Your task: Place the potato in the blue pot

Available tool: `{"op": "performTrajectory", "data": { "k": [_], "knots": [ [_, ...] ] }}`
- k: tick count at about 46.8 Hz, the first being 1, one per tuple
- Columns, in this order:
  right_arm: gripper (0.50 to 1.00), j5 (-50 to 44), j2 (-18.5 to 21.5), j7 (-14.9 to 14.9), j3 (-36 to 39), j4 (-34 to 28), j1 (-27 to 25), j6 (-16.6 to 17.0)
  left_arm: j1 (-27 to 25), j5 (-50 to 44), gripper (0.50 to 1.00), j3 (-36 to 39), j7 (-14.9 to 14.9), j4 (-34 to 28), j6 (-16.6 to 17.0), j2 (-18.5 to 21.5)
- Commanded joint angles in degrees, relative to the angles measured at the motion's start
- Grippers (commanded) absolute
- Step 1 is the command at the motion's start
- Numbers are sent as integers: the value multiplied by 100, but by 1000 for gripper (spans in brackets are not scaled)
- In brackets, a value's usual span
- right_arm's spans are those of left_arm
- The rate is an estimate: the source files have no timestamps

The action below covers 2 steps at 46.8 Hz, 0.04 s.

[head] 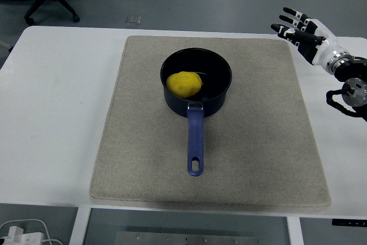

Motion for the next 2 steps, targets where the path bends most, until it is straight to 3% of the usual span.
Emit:
{"op": "performTrajectory", "data": {
  "k": [1, 2],
  "knots": [
    [913, 42, 20, 0, 0, 1, -8, 1, 0, 0, 996, 0, 2, 0, 0, 0],
    [913, 50, 20, 0, 0, 1, -17, -8, 0, 0, 996, 0, 2, 0, 0, 0]
  ]
}}
